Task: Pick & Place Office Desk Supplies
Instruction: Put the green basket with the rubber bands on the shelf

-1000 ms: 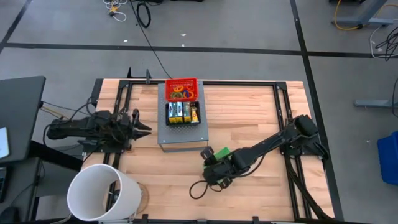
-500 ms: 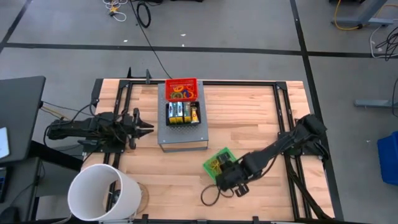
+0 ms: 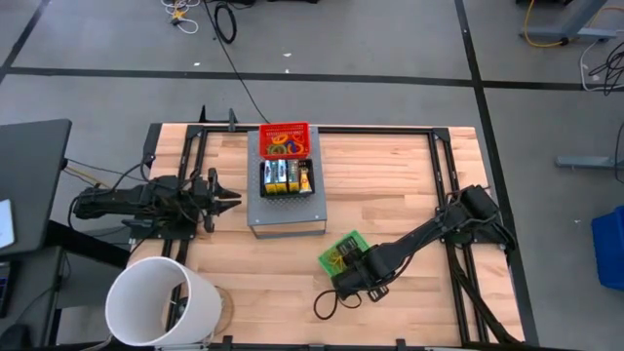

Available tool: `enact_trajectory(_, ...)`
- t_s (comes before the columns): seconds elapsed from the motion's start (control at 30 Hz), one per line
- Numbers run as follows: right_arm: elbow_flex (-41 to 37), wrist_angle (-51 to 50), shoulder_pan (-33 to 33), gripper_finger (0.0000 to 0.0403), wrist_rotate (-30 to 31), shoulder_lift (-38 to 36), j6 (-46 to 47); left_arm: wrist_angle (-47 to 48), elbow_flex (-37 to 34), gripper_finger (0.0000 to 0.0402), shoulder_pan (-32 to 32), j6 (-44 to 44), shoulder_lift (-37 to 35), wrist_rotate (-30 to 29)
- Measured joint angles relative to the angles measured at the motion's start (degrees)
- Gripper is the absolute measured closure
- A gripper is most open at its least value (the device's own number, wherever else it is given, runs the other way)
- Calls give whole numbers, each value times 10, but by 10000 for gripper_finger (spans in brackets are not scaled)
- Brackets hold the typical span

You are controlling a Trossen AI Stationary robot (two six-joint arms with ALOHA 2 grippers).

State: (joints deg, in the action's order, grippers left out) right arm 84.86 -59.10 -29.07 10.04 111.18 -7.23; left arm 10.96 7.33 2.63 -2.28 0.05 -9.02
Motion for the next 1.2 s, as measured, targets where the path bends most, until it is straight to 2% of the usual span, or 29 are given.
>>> enact_trajectory(0.3, 0, -8, 1, 215, -16, 34, -17, 0, 0, 318, 0, 2, 0, 0)
enact_trajectory(0.73, 0, -62, -1, 215, 15, 24, 7, 0, 0, 318, 0, 2, 0, -1)
enact_trajectory(0.87, 0, -47, -7, 215, 35, 24, 6, 0, 0, 318, 0, 2, 0, -2)
enact_trajectory(1.2, 0, 4, -1, 215, 33, 24, -17, 0, 0, 318, 0, 3, 0, -2)
